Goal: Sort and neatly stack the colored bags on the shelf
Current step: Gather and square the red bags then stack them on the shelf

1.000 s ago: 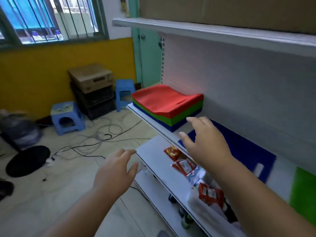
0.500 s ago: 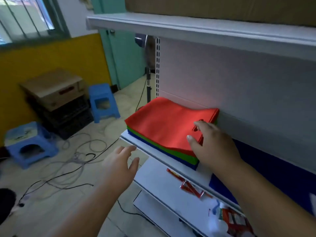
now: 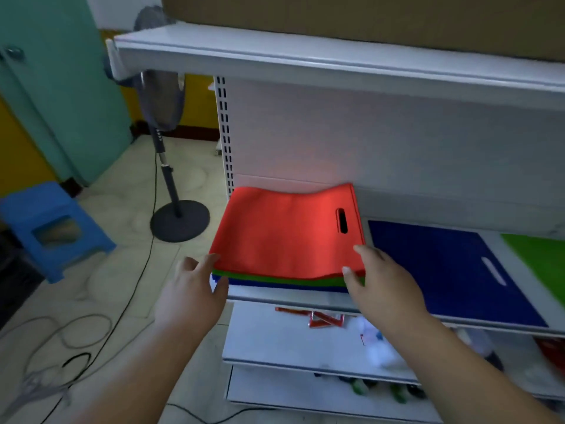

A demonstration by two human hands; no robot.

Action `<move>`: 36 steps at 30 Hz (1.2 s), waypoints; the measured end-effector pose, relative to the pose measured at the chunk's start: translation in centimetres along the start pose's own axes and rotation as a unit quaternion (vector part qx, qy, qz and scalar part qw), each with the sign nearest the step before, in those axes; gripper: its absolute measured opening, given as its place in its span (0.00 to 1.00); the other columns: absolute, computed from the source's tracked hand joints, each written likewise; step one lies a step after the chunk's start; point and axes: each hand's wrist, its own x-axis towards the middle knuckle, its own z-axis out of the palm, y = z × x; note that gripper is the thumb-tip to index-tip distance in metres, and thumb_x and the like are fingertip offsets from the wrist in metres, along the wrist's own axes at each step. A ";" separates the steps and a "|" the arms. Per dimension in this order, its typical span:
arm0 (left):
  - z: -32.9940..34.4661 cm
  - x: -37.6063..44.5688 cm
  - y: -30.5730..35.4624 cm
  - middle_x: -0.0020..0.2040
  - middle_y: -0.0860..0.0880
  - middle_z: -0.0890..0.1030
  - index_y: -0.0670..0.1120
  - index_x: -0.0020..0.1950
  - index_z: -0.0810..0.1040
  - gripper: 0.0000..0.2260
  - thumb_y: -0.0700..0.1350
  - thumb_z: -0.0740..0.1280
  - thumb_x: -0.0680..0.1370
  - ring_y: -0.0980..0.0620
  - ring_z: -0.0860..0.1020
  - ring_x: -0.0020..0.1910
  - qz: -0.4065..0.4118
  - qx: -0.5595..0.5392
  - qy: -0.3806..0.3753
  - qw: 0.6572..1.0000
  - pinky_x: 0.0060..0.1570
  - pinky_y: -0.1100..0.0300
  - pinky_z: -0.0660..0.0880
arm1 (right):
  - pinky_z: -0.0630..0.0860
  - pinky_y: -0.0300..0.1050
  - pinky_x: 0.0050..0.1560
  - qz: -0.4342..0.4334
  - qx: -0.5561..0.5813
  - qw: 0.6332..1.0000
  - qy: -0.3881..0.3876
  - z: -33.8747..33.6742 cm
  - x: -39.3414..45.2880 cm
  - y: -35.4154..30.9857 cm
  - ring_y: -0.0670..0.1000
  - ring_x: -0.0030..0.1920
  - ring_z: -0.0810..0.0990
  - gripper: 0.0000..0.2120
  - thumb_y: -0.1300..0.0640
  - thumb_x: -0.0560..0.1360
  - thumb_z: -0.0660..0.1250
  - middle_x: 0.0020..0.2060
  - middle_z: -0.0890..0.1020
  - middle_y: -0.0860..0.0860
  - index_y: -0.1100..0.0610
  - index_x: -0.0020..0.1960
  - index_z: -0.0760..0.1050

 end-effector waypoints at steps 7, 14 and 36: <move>-0.5 1.7 -0.9 0.52 0.53 0.74 0.53 0.60 0.77 0.11 0.53 0.62 0.80 0.53 0.75 0.37 0.017 -0.044 0.033 0.998 0.33 0.62 0.67 | 0.76 0.48 0.50 0.005 0.010 1.000 0.008 0.9 -0.6 -0.8 0.52 0.54 0.78 0.21 0.44 0.80 0.59 0.61 0.78 0.50 0.51 0.69 0.69; -1.7 2.4 -2.4 0.38 0.54 0.78 0.51 0.42 0.73 0.06 0.48 0.69 0.76 0.54 0.75 0.35 -0.053 -0.142 0.015 0.988 0.32 0.60 0.68 | 0.70 0.43 0.39 0.054 0.091 0.989 0.102 2.0 -2.3 -0.5 0.46 0.42 0.75 0.15 0.44 0.76 0.66 0.51 0.75 0.46 0.50 0.59 0.73; 2.4 -6.3 13.2 0.53 0.58 0.79 0.58 0.65 0.77 0.16 0.43 0.65 0.80 0.56 0.76 0.51 0.050 -0.357 0.046 0.932 0.52 0.59 0.72 | 0.79 0.49 0.44 0.070 0.067 0.958 0.268 -6.5 -10.1 13.0 0.55 0.42 0.82 0.21 0.50 0.79 0.62 0.44 0.85 0.52 0.45 0.72 0.70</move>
